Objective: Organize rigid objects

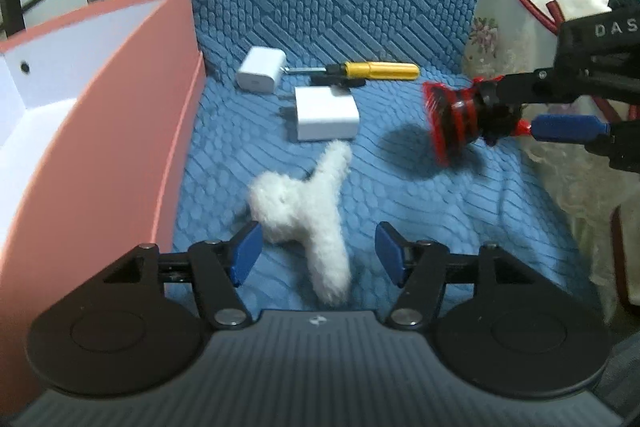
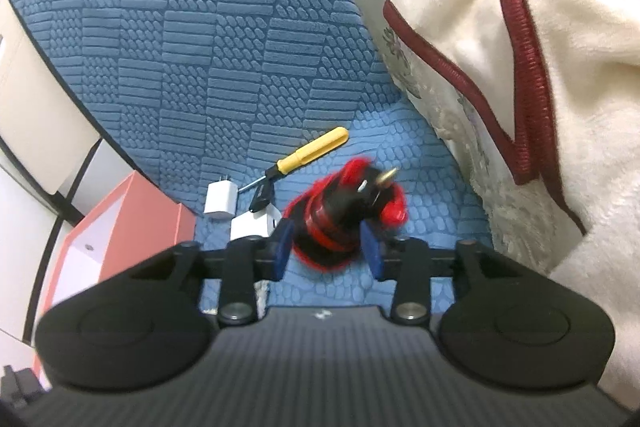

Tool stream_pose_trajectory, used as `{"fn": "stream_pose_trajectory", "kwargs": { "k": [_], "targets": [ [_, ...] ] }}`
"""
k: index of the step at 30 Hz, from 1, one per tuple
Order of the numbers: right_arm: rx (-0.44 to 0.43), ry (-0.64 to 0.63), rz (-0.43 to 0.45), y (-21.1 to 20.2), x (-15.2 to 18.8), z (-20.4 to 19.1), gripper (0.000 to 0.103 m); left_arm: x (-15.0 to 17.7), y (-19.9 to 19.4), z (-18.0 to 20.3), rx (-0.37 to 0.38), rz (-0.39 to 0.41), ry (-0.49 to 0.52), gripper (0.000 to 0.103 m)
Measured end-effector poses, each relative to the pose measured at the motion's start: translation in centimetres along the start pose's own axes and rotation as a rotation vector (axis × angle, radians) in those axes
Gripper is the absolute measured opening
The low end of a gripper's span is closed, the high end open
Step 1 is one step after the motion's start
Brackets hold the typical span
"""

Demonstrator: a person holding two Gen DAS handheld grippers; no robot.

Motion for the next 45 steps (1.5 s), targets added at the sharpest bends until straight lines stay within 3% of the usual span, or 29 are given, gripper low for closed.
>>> {"fn": "stream_pose_trajectory", "kwargs": {
  "k": [2,5,9,15,28,38,45],
  "targets": [
    [0.018,0.015,0.000,0.7,-0.3,0.3,0.058,-0.3,0.3,0.0,-0.007,-0.002,0.007,0.068],
    [0.029,0.036,-0.005,1.7,-0.7,0.6,0.064,-0.6,0.8,-0.2,-0.027,-0.002,0.007,0.070],
    [0.058,0.085,-0.011,3.0,-1.0,1.3,0.067,-0.9,1.5,-0.4,-0.041,-0.002,0.008,0.072],
    [0.086,0.272,0.016,4.9,-2.0,2.5,0.077,-1.1,2.2,-0.8,-0.055,-0.001,-0.004,0.073],
    [0.160,0.593,0.099,8.3,-5.2,5.5,0.078,-1.3,3.2,-1.5,-0.059,0.011,-0.027,0.073],
    [0.322,0.689,0.175,9.9,-6.4,6.2,0.077,-1.5,4.1,-2.0,-0.051,0.015,-0.069,0.073],
    [0.354,0.739,0.117,11.4,-7.0,5.9,0.078,-1.8,4.3,-2.1,-0.035,0.025,-0.096,0.073]
  ]
}}
Point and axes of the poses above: each gripper's, at about its wrist camera, not at the fingertips, and y roughly the way its jaws point, z to its right, x to its underside, the point moved 7 cm from there along y, roughly the way its jaws point, and after that the axes turned 12 degrees about x, right-handed, at the moved point
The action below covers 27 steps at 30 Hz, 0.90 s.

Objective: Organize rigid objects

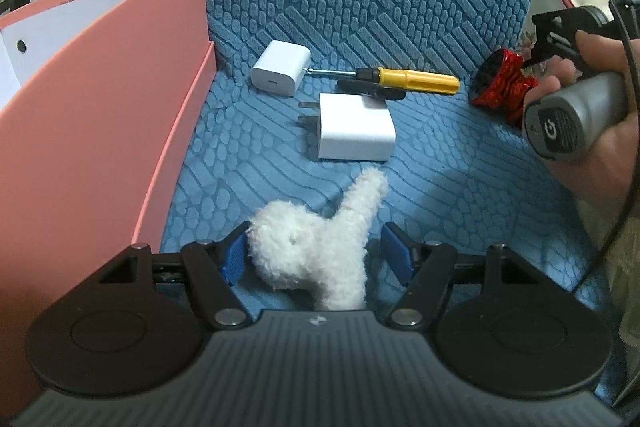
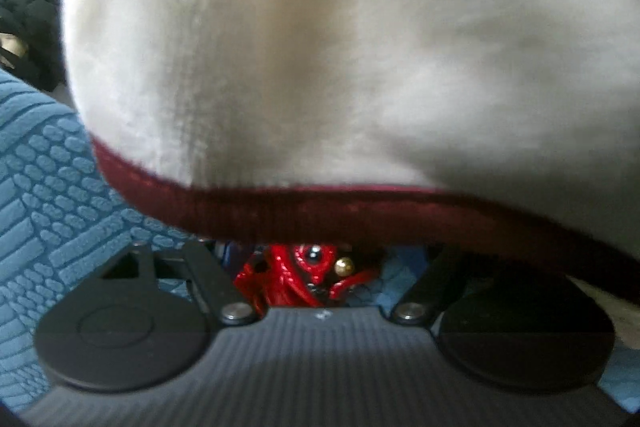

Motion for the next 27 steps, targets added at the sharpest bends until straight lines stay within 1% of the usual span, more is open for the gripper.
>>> {"fn": "stream_pose_trajectory", "kwargs": {
  "k": [2,3,5,6,9,10,12,13,20,27],
  "targets": [
    [0.028,-0.010,-0.019,0.2,-0.1,0.1,0.078,-0.1,0.0,-0.1,0.001,0.002,-0.006,0.073],
    [0.020,-0.014,-0.021,0.1,-0.1,0.1,0.077,-0.1,0.0,-0.1,0.003,0.004,-0.009,0.073],
    [-0.008,-0.018,-0.030,-0.2,-0.1,-0.1,0.066,-0.2,0.0,-0.1,0.004,0.006,-0.008,0.073],
    [-0.021,-0.018,-0.036,-0.4,-0.1,-0.1,0.063,-0.2,0.0,0.0,0.003,0.006,-0.006,0.073],
    [-0.032,-0.027,-0.063,-0.9,-0.1,0.0,0.062,-0.2,0.0,-0.1,0.001,0.008,-0.005,0.073],
    [-0.037,-0.034,-0.067,-1.0,0.4,-0.6,0.061,-0.2,0.0,-0.1,0.000,0.009,-0.007,0.073],
    [-0.050,-0.046,-0.072,-1.7,0.5,-0.6,0.059,-0.2,-0.1,-0.2,0.003,0.009,-0.010,0.073],
    [-0.060,-0.056,-0.075,-2.0,0.6,-0.7,0.056,-0.2,-0.1,-0.2,0.005,0.008,-0.012,0.073],
    [-0.082,-0.147,-0.090,-4.8,1.7,-1.0,0.056,0.0,-0.3,-0.4,0.018,0.003,-0.016,0.073],
    [-0.084,-0.307,-0.077,-8.2,2.7,-1.3,0.056,0.8,-0.8,-0.9,0.011,-0.015,0.016,0.073]
  ]
}}
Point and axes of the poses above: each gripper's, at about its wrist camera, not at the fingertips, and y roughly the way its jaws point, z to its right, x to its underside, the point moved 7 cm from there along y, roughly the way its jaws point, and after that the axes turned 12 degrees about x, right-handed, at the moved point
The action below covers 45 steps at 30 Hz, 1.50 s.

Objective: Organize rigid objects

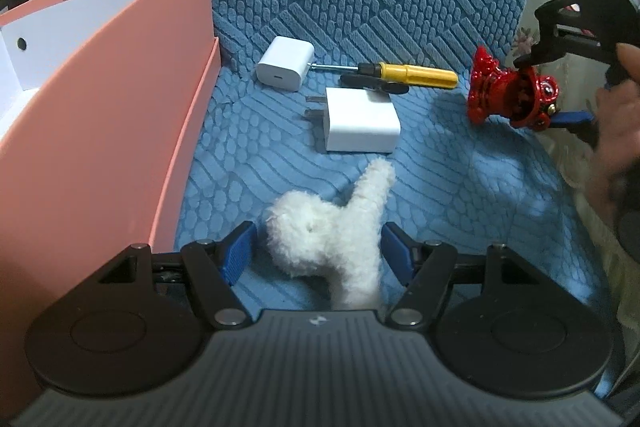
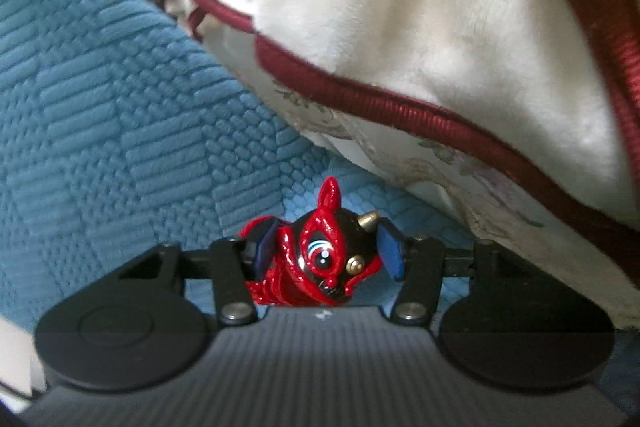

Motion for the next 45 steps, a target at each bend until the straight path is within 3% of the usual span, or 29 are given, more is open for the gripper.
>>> {"fn": "stream_pose_trajectory", "kwargs": {
  "k": [8,9,18,30,36,41,45],
  "targets": [
    [0.011,-0.243,0.022,-3.4,1.3,-1.6,0.057,0.4,-1.3,0.9,0.035,0.005,0.039,0.073],
    [0.014,-0.281,0.030,-4.6,1.4,0.5,0.057,0.4,-1.4,1.0,0.039,0.006,0.037,0.073],
    [0.051,-0.603,0.108,-8.3,3.3,2.1,0.057,-0.3,-2.1,1.0,0.086,0.007,-0.025,0.073],
    [0.089,-0.972,0.228,-9.2,8.5,1.5,0.057,-0.6,-1.0,0.7,0.031,-0.023,0.033,0.073],
    [0.042,-0.933,0.247,-9.9,8.9,1.8,0.057,-0.9,-0.4,0.6,0.011,-0.028,0.059,0.072],
    [0.008,-0.858,0.214,-10.2,9.0,2.4,0.076,-0.9,0.3,0.2,0.004,-0.053,0.053,0.063],
    [0.004,-0.870,0.217,-9.8,9.7,2.2,0.078,-0.9,0.4,0.2,-0.001,-0.052,0.070,0.063]
  ]
}}
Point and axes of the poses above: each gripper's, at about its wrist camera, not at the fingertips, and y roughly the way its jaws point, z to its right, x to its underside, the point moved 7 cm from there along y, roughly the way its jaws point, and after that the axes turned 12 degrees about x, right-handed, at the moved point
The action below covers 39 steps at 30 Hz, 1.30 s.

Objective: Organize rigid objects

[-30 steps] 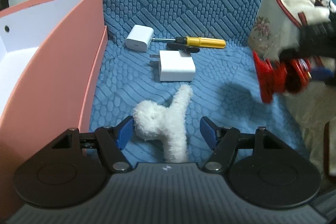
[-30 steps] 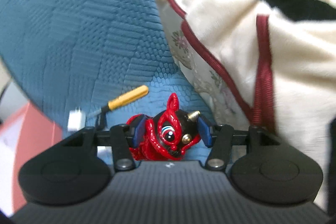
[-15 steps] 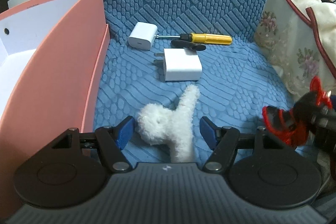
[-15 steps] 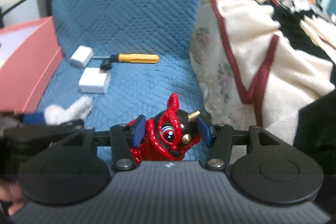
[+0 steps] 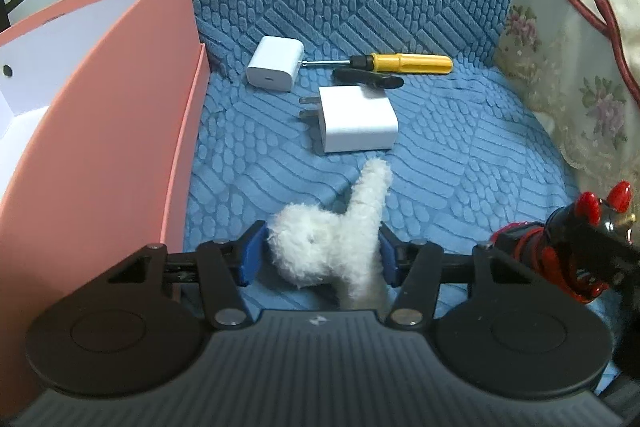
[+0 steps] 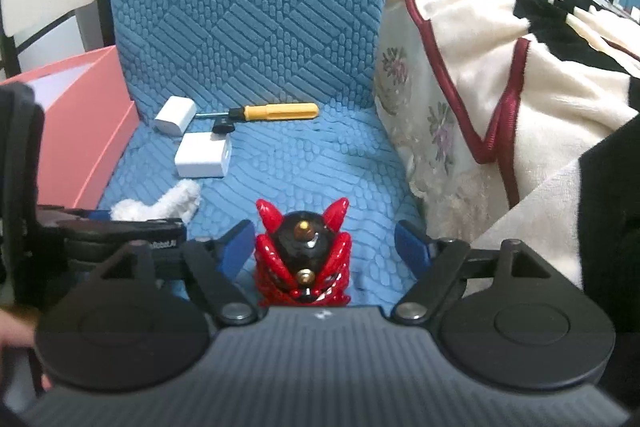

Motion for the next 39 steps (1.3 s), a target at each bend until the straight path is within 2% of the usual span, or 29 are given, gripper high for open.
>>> {"fn": "stream_pose_trajectory", "kwargs": {
  "k": [4,8,9,10,19,28,39],
  "targets": [
    [-0.056,0.053,-0.087,1.7,1.0,-0.6,0.078,0.2,0.5,0.2,0.001,-0.009,0.010,0.057],
    [-0.061,0.076,-0.111,2.8,1.3,-1.1,0.076,0.2,0.4,0.4,-0.006,-0.004,0.020,0.054],
    [-0.065,0.084,-0.124,3.1,1.4,-1.1,0.073,0.3,0.3,0.4,-0.007,-0.002,0.019,0.053],
    [-0.064,0.093,-0.132,3.1,1.5,-1.1,0.064,0.3,0.2,0.4,-0.008,0.001,0.018,0.053],
    [-0.082,0.131,-0.138,1.8,1.1,-0.3,0.063,-0.1,-1.8,1.6,0.014,0.020,-0.016,0.053],
    [-0.093,0.114,-0.139,-1.0,-0.8,1.1,0.063,-0.9,-7.5,2.0,0.039,0.052,-0.115,0.053],
    [-0.157,0.091,-0.103,-7.0,-3.4,2.2,0.063,-1.4,-15.8,3.3,0.074,0.076,-0.146,0.053]
  ]
}}
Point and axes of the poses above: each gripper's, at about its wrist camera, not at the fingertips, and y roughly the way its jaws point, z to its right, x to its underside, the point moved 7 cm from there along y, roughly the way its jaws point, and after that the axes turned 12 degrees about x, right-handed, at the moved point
